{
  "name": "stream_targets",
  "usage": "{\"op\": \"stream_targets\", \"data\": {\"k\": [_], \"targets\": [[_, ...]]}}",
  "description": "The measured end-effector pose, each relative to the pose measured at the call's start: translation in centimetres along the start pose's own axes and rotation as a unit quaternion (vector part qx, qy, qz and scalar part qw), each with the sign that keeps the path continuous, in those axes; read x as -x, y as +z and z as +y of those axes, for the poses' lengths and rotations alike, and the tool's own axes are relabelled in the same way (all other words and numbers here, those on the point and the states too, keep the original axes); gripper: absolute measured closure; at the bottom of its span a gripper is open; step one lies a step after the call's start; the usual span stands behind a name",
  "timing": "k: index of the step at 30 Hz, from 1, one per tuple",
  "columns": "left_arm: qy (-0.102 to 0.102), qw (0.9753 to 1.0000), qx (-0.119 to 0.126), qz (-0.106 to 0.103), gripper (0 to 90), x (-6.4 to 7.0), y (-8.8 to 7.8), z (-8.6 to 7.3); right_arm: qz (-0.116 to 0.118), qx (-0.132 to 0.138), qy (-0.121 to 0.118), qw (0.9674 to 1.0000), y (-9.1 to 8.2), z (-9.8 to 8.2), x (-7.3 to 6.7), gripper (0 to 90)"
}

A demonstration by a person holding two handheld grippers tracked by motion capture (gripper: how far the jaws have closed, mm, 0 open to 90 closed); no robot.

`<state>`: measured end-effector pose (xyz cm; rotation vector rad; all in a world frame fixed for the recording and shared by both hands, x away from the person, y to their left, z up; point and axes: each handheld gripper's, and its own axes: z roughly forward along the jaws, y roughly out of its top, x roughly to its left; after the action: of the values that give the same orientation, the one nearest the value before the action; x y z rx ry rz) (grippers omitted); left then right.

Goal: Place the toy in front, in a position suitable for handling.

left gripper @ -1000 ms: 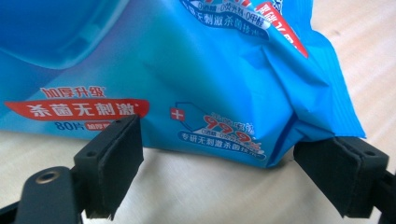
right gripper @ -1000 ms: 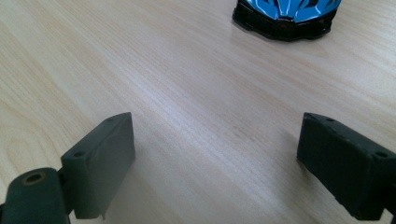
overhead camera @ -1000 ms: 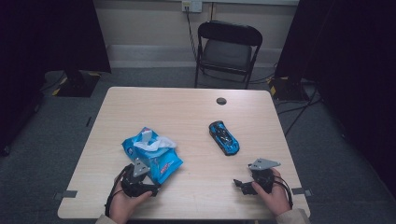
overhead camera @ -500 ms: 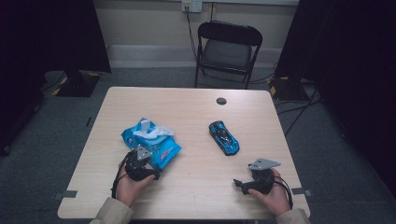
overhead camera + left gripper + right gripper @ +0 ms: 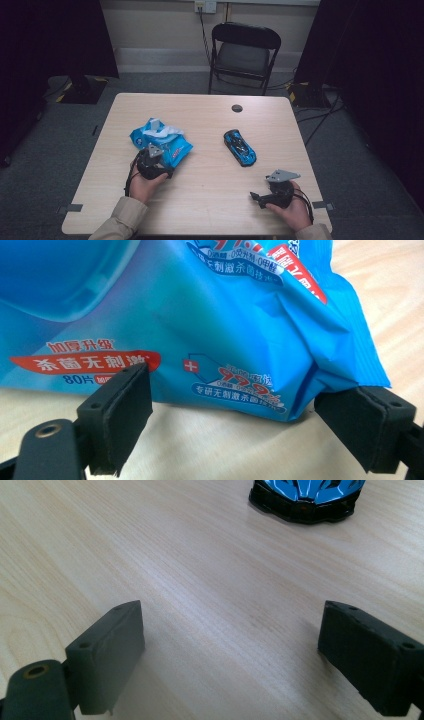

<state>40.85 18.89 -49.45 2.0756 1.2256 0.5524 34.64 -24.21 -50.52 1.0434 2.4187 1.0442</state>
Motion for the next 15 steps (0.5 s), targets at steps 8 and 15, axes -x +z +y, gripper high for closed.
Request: {"op": "stream_targets", "data": {"k": [8,15], "targets": [[-0.017,0.9997,0.006,-0.016,15.8,-0.7,0.5,-0.1,0.000,0.000,0.000,1.0000,0.0,0.0,0.0,10.5],[0.021,0.9988,0.003,-0.044,16.0,-0.9,-1.8,-1.6,0.000,0.001,0.001,1.0000,0.0,0.0,0.0,10.6]]}}
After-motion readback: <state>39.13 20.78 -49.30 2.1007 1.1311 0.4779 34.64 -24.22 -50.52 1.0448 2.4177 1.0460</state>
